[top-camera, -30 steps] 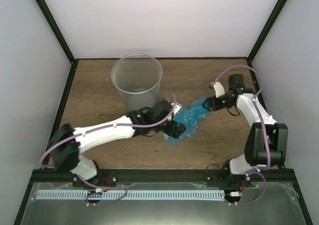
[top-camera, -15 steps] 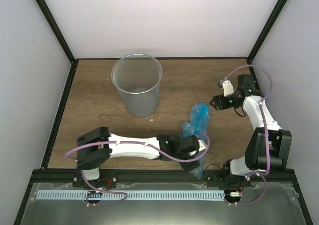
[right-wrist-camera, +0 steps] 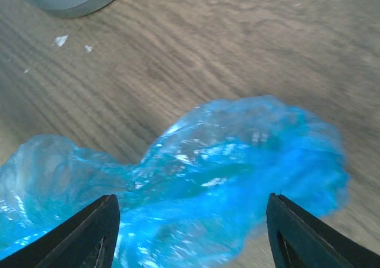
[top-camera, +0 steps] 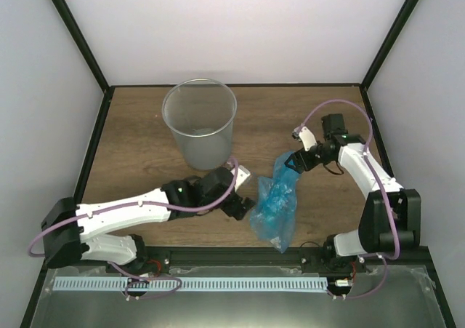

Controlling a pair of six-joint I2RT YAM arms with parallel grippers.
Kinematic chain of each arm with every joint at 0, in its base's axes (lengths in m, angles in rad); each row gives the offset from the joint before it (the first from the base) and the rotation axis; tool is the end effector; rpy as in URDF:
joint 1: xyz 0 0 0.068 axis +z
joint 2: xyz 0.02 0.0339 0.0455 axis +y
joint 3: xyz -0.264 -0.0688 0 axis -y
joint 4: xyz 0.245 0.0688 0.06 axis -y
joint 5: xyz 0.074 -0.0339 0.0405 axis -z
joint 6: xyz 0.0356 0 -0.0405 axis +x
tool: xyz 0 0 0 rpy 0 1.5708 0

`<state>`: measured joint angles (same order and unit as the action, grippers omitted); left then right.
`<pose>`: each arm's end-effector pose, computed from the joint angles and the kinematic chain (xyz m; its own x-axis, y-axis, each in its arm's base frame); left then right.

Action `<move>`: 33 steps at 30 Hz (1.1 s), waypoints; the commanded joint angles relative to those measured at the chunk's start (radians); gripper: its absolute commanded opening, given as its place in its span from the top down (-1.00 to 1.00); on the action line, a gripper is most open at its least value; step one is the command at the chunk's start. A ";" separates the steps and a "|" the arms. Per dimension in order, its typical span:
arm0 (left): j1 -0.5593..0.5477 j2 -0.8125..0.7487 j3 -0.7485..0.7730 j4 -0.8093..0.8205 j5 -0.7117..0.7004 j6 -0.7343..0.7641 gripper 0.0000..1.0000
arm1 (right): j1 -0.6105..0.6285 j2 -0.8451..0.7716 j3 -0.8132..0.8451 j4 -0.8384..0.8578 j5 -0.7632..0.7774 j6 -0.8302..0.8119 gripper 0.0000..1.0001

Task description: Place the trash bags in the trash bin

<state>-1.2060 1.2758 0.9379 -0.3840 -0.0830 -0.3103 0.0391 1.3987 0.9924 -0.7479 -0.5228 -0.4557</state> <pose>0.1014 -0.2572 0.2691 -0.5020 0.4615 -0.7314 0.7934 0.5824 -0.1770 0.2651 0.0282 0.2360 -0.7168 -0.4096 -0.5643 -0.6138 0.7546 0.2319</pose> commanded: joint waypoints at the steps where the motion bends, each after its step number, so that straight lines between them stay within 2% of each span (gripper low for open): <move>1: 0.119 0.005 -0.109 0.021 0.058 -0.125 -0.89 | 0.048 0.035 -0.013 0.019 -0.011 0.024 -0.38; 4: 0.134 0.022 -0.144 0.086 0.105 -0.142 -0.88 | 0.047 0.037 0.001 -0.001 -0.070 0.010 -0.34; 7: 0.134 0.078 -0.130 0.062 0.115 -0.137 -0.87 | 0.022 0.024 -0.026 0.040 -0.004 -0.028 -0.31; 9: 0.134 0.116 -0.103 0.020 0.110 -0.119 -0.85 | -0.037 0.043 -0.019 0.030 -0.027 -0.082 -0.30; 13: 0.132 0.146 -0.048 -0.081 0.076 -0.105 -0.81 | -0.109 0.148 0.127 -0.179 -0.105 -0.147 -0.23; 16: 0.130 0.095 -0.111 0.007 0.079 -0.144 -0.81 | -0.110 0.131 0.158 -0.219 -0.038 -0.164 -0.20; 20: 0.129 0.052 -0.235 0.252 0.128 -0.158 -0.81 | -0.110 0.059 0.108 -0.168 0.027 -0.175 -0.20; 22: 0.126 0.052 -0.269 0.307 0.093 -0.167 -0.80 | -0.110 0.037 0.080 -0.152 0.026 -0.153 -0.20; 24: 0.122 0.061 -0.264 0.306 0.068 -0.201 -0.80 | -0.107 0.028 0.051 -0.147 0.010 -0.132 -0.21; 29: 0.089 0.038 -0.319 0.383 0.134 -0.231 -0.79 | -0.054 0.073 0.020 -0.155 0.016 -0.034 -0.29; 33: 0.062 0.028 -0.299 0.296 0.066 -0.196 -0.79 | 0.013 0.169 0.051 -0.161 -0.024 0.014 -0.28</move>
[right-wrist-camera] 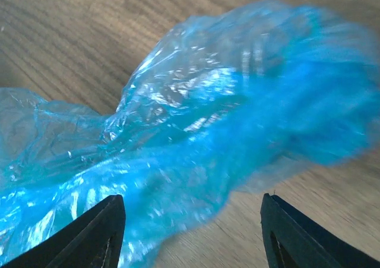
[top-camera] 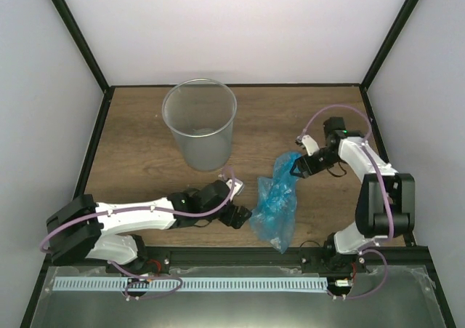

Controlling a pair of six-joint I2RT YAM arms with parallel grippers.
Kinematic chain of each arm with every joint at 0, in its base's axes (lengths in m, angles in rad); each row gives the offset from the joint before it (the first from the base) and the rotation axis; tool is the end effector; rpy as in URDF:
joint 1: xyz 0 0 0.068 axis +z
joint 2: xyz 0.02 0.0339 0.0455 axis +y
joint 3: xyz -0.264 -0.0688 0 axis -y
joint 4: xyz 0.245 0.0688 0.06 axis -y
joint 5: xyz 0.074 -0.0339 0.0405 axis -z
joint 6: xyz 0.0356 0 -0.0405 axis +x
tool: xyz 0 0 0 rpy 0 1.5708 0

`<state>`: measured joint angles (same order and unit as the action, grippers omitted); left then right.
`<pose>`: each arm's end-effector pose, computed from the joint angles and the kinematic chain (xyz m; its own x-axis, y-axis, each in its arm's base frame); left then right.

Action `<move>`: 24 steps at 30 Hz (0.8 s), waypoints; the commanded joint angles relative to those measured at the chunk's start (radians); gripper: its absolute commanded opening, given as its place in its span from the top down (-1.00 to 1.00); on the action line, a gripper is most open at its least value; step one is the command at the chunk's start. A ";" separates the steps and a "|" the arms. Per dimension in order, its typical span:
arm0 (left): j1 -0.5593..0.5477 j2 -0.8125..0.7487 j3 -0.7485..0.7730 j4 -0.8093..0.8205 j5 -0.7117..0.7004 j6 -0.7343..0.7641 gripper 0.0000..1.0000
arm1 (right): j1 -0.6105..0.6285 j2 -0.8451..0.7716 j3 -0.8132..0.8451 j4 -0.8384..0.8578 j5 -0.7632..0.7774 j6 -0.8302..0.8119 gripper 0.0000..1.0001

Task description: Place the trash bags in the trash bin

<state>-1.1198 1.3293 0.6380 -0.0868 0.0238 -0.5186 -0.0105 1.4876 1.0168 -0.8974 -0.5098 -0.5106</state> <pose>0.1134 -0.2361 0.1829 -0.7154 0.3403 -0.6103 0.6362 0.6783 -0.3675 0.2649 0.0146 0.2160 -0.8111 -0.4181 -0.4092 -0.5563 0.7674 0.3187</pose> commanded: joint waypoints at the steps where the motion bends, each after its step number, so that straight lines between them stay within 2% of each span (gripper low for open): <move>1: -0.032 -0.039 -0.002 -0.005 -0.062 0.009 -0.79 | 0.089 0.110 0.042 -0.015 -0.049 0.076 -0.25; 3: -0.043 -0.067 -0.003 -0.015 -0.092 -0.018 -0.79 | 0.149 0.179 0.098 -0.031 -0.092 0.087 0.00; 4: -0.061 -0.124 0.011 -0.053 -0.129 -0.050 -0.79 | 0.220 0.264 0.219 -0.076 -0.180 0.096 0.64; 5: -0.067 -0.160 0.011 -0.063 -0.142 -0.057 -0.79 | 0.239 0.287 0.269 -0.095 -0.230 0.095 0.86; 6: -0.069 -0.196 0.004 -0.069 -0.157 -0.061 -0.79 | 0.245 0.299 0.319 -0.113 -0.294 0.082 0.97; 7: -0.070 -0.229 -0.004 -0.075 -0.175 -0.065 -0.79 | 0.243 0.301 0.360 -0.131 -0.350 0.060 0.98; 9: -0.069 -0.279 -0.014 -0.105 -0.221 -0.072 -0.80 | 0.209 0.268 0.379 -0.154 -0.441 -0.018 0.99; 12: -0.070 -0.309 0.020 -0.164 -0.245 -0.078 -0.80 | 0.052 0.185 0.288 -0.170 -0.563 -0.171 0.99; 14: -0.071 -0.316 0.028 -0.167 -0.238 -0.082 -0.80 | -0.064 0.176 0.210 -0.170 -0.547 -0.278 0.99; 15: -0.071 -0.319 0.027 -0.159 -0.235 -0.084 -0.79 | -0.107 0.193 0.175 -0.155 -0.500 -0.309 0.92; 16: -0.071 -0.320 0.023 -0.149 -0.235 -0.084 -0.79 | -0.133 0.224 0.144 -0.117 -0.413 -0.299 0.67; 17: -0.072 -0.317 0.019 -0.141 -0.237 -0.083 -0.79 | -0.151 0.258 0.113 -0.067 -0.284 -0.264 0.32; 18: -0.071 -0.313 0.016 -0.132 -0.238 -0.081 -0.79 | -0.180 0.269 0.097 -0.025 -0.228 -0.231 0.19; 21: -0.072 -0.292 0.020 -0.121 -0.246 -0.070 -0.79 | -0.296 0.229 0.111 -0.028 -0.260 -0.234 -0.13; 24: -0.072 -0.275 0.017 -0.116 -0.258 -0.074 -0.79 | -0.367 0.125 0.161 -0.115 -0.300 -0.256 -0.20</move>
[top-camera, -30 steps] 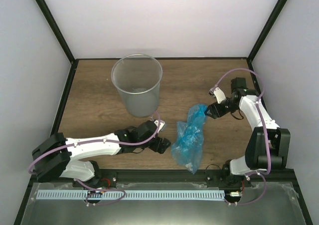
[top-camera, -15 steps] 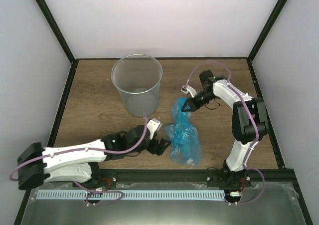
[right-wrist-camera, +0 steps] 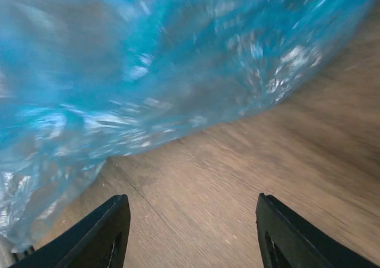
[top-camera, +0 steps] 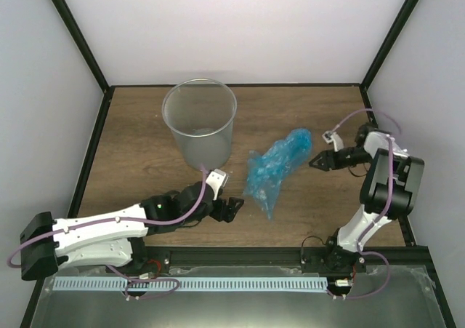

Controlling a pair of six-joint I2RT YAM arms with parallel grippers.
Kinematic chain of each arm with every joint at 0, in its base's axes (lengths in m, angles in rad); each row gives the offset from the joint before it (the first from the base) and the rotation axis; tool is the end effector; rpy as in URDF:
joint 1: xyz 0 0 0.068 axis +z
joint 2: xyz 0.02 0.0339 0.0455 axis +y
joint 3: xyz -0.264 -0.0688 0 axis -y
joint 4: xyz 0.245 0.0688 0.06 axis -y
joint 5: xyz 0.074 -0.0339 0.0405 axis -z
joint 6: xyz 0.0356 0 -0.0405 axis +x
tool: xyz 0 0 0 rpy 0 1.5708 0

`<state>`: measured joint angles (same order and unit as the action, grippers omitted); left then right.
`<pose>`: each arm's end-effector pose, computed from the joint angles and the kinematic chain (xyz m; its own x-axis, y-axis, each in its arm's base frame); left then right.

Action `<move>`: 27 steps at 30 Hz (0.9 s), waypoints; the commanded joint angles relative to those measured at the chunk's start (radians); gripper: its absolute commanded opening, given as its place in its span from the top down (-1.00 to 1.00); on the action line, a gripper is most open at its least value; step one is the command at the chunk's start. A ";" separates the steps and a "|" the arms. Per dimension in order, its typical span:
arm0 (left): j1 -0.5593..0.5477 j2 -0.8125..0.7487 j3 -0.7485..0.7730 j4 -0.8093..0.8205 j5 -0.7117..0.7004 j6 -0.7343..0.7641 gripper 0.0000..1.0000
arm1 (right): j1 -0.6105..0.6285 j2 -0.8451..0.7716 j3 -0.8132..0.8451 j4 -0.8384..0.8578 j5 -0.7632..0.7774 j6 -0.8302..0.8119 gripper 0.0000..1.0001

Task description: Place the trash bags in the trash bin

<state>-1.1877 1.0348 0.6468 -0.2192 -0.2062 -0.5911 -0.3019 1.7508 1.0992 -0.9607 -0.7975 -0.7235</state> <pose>0.0905 -0.2051 0.2412 -0.6480 0.1486 -0.7470 0.5828 0.7282 -0.3607 0.2886 -0.0632 0.1736 -0.8712 -0.2130 -0.4422 -0.4546 0.6899 0.5634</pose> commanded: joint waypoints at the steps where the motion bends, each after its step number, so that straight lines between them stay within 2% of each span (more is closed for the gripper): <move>1: -0.003 0.025 0.003 0.021 -0.038 -0.012 -0.79 | -0.079 -0.187 0.082 -0.074 -0.018 -0.052 -0.21; 6: -0.003 0.059 -0.052 0.084 -0.066 -0.067 -0.80 | -0.027 -0.465 0.019 -0.106 -0.054 -0.102 -0.30; 13: -0.004 0.111 -0.070 0.120 -0.078 -0.102 -0.79 | 0.346 -0.693 -0.083 -0.053 0.102 -0.017 -0.43; 18: -0.003 0.097 -0.125 0.175 -0.078 -0.179 -0.79 | 0.618 -0.724 -0.115 -0.038 0.269 -0.003 -0.50; 22: -0.004 0.090 -0.148 0.194 -0.077 -0.212 -0.79 | 0.762 -0.686 -0.146 -0.015 0.420 0.051 -0.55; 25: -0.005 0.100 -0.136 0.159 -0.092 -0.223 -0.78 | 0.871 -0.639 -0.183 0.025 0.587 0.103 -0.54; 27: -0.004 0.105 -0.124 0.124 -0.102 -0.217 -0.78 | 0.914 -0.609 -0.177 0.037 0.625 0.130 -0.54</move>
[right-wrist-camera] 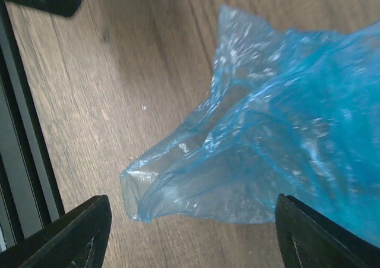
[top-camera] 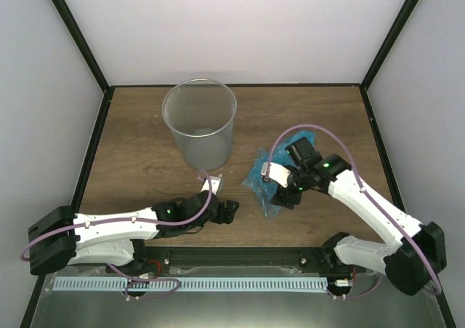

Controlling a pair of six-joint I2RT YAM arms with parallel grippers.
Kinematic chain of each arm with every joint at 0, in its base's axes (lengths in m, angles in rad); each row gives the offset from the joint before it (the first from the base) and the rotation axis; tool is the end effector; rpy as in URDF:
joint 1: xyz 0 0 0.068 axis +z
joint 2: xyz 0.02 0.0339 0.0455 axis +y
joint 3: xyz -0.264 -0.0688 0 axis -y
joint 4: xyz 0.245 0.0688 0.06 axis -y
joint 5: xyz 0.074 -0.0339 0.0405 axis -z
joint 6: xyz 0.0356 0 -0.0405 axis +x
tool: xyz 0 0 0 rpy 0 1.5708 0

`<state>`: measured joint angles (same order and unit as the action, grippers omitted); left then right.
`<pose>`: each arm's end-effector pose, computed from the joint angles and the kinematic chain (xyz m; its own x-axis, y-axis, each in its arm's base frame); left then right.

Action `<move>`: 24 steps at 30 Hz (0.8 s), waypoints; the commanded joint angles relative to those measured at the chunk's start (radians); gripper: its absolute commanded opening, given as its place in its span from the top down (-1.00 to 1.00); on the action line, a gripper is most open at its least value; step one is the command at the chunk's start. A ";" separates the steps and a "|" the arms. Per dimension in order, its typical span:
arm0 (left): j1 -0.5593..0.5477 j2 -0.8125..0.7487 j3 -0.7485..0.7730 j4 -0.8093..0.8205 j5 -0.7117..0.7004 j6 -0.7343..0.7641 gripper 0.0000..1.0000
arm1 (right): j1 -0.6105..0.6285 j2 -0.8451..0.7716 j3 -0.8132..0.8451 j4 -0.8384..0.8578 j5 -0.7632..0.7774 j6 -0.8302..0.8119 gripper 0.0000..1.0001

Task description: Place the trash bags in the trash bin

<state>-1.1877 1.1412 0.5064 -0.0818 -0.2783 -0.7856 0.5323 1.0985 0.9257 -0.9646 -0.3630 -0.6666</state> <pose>0.0930 -0.2046 0.1854 -0.7496 0.0406 -0.6607 0.4021 0.8208 -0.4057 0.1630 0.1107 0.2682 -0.2418 -0.8133 -0.5293 -0.9574 0.2888 -0.0064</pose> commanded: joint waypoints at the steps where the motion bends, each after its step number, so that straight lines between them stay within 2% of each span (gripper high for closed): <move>1: -0.004 -0.002 0.019 -0.023 -0.031 -0.021 -0.78 | 0.085 0.055 0.011 0.040 0.170 0.080 -0.54; 5: -0.003 -0.013 -0.001 -0.028 -0.045 -0.033 -0.78 | 0.138 0.085 0.044 0.073 0.131 0.156 -0.58; 8: -0.004 -0.009 -0.011 -0.019 -0.043 -0.048 -0.78 | 0.204 0.124 0.025 0.120 0.273 0.218 -0.62; 12: -0.004 0.005 -0.005 -0.016 -0.038 -0.046 -0.78 | 0.209 0.149 -0.012 0.195 0.436 0.251 -0.63; 17: -0.004 0.015 -0.003 -0.006 -0.043 -0.047 -0.78 | 0.207 0.140 -0.057 0.234 0.494 0.282 -0.60; 20: -0.003 0.020 -0.006 0.010 -0.042 -0.052 -0.78 | 0.194 0.134 -0.094 0.267 0.578 0.287 -0.46; 21: -0.004 0.021 -0.007 0.014 -0.042 -0.052 -0.78 | 0.180 0.132 -0.101 0.271 0.576 0.292 -0.36; 24: -0.008 0.043 0.024 -0.030 -0.056 -0.050 -0.77 | 0.101 0.124 -0.108 0.254 0.500 0.307 0.17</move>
<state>-1.1881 1.1606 0.5056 -0.0998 -0.3107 -0.8307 0.7078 1.2488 0.8215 -0.7326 0.1341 -0.3916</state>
